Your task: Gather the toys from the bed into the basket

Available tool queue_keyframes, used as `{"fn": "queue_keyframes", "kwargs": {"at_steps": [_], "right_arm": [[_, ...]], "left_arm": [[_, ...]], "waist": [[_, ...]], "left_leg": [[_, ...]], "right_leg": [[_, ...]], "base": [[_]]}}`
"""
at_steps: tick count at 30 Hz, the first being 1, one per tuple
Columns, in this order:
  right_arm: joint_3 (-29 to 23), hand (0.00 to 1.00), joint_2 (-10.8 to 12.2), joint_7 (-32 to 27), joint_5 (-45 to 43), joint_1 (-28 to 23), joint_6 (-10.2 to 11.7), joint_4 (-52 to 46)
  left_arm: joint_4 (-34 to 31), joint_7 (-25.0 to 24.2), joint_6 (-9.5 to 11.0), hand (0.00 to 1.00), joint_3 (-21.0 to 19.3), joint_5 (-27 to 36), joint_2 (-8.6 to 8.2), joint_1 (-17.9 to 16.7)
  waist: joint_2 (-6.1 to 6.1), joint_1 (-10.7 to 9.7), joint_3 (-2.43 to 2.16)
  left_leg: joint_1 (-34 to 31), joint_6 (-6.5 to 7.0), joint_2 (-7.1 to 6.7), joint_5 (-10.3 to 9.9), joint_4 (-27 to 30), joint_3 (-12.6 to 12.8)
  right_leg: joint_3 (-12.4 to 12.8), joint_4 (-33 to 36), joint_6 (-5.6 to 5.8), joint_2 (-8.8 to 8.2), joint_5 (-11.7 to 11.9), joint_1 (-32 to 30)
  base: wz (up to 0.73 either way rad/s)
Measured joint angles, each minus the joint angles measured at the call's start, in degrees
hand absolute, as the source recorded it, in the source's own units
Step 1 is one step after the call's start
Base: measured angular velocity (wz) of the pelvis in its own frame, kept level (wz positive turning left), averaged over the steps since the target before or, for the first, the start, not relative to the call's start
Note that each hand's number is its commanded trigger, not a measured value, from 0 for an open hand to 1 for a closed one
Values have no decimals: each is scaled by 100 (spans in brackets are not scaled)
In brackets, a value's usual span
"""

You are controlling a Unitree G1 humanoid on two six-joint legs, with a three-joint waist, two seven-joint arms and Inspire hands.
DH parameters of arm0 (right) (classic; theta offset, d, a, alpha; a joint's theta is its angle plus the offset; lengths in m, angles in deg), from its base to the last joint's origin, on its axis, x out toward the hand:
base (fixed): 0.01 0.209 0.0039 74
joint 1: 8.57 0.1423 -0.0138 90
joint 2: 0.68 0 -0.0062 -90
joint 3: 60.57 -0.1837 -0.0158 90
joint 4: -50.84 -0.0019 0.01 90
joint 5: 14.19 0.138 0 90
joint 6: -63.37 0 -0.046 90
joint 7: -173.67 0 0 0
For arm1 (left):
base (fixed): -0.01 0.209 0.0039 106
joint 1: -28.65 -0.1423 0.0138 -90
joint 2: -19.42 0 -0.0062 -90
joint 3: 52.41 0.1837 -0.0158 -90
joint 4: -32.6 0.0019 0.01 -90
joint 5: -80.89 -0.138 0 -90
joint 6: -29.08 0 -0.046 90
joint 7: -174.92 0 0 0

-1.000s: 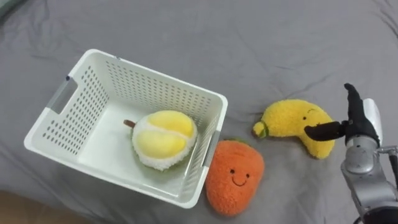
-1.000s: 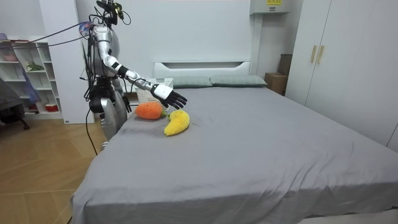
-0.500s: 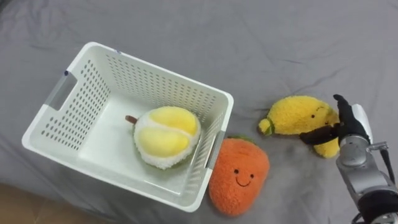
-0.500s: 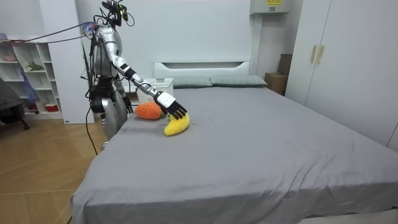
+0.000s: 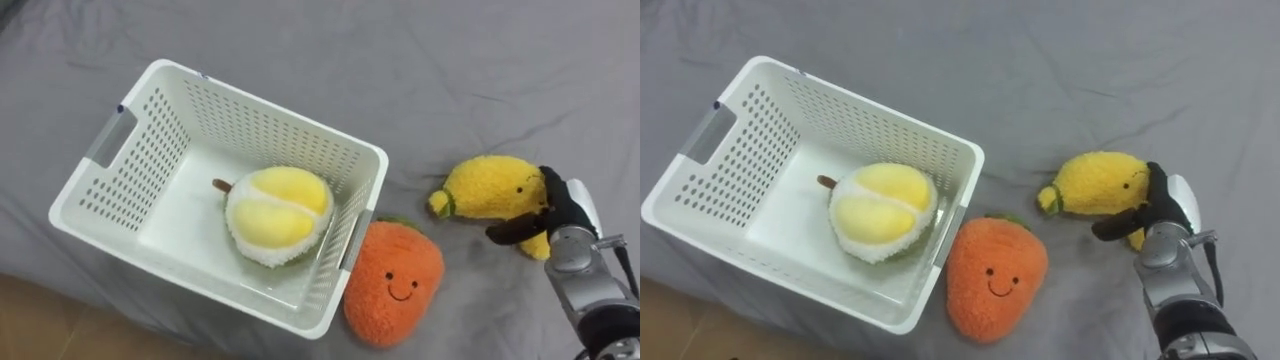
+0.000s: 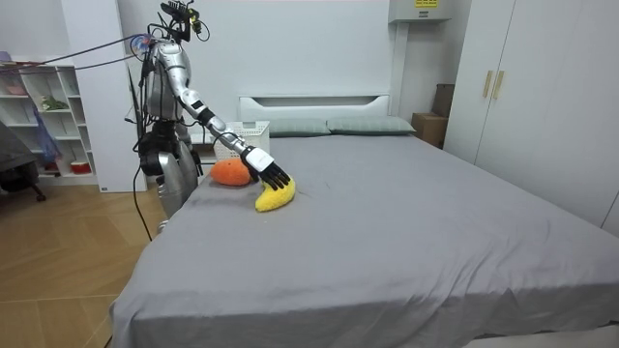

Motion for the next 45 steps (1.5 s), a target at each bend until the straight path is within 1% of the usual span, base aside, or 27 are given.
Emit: {"fn": "queue_keyframes", "kwargs": {"at_steps": [3,4,6,9,10,12,16,18,25,29,32,37,39,44,45], "right_arm": [[161,100,-92,-12,-142,1,2,37],[160,100,-100,-26,-173,1,10,59],[160,100,-190,-91,-202,8,49,161],[163,100,-324,-141,-201,7,106,250],[164,100,-333,-140,-200,7,107,272],[172,100,-335,-139,-200,7,107,340],[242,100,-334,-130,-200,-2,98,415],[325,100,-333,-110,-132,-15,119,522],[323,100,-333,1,-117,-25,261,692],[321,100,-335,53,-116,-26,383,844],[318,100,-335,55,-115,-32,420,874],[160,100,-335,176,-122,-40,419,840],[143,100,-335,189,-183,-42,410,804],[142,100,-335,148,-404,-85,381,456],[134,100,-335,104,-485,-142,331,205]], "left_arm": [[-2,0,0,0,1,-1,0,0],[-3,0,0,0,2,-1,0,0],[-3,0,18,0,2,0,0,0],[-4,3,18,0,21,4,0,-1],[-2,4,18,0,30,9,0,0],[-2,2,35,0,120,95,-6,1],[5,4,49,0,119,98,-16,1],[74,4,117,0,139,104,-16,-1],[169,4,187,0,139,102,-6,-3],[238,5,245,0,140,103,-2,-3],[244,5,254,0,140,102,1,-3],[229,46,258,0,112,101,5,-3],[215,57,258,0,110,101,20,-5],[226,146,255,0,113,121,17,4],[228,161,256,0,112,155,18,1]], "waist": [[0,22,0],[0,23,0],[3,25,2],[18,27,12],[19,28,13],[30,34,20],[35,50,23],[38,51,25],[43,45,24],[51,37,20],[51,33,19],[52,17,18],[55,2,15],[53,-58,-2],[45,-62,-10]], "left_leg": [[-26,-1,-2,0,21,-21],[-24,-2,-2,1,26,-26],[-23,-4,-2,3,41,-49],[-8,-5,-4,3,53,-56],[-5,-6,-3,3,53,-55],[-5,-8,-3,3,52,-51],[-1,-10,-3,5,52,-51],[29,-10,-3,6,52,-55],[34,-10,-4,6,57,-62],[37,-11,-4,6,75,-61],[39,-11,-4,6,81,-60],[92,-11,-3,6,83,-51],[111,-11,-3,6,78,-51],[132,-14,-2,9,88,-56],[146,-15,-2,9,85,-55]], "right_leg": [[-44,-4,0,-1,0,2],[-55,-3,0,-1,0,7],[-124,-3,-1,-2,1,24],[-134,-12,-2,-1,1,55],[-134,-11,-3,0,1,57],[-132,-11,-4,2,2,53],[-136,-9,-6,5,1,52],[-122,-10,-7,25,0,83],[-107,-11,-11,38,1,92],[-112,-7,-11,38,1,99],[-104,-6,-11,38,1,93],[-24,-5,-11,50,1,119],[62,0,-12,64,2,124],[41,-8,-12,62,3,187],[41,-3,-12,62,3,197]], "base": [[4],[5],[5],[1],[0],[0],[0],[0],[1],[0],[0],[0],[0],[0],[0]]}}
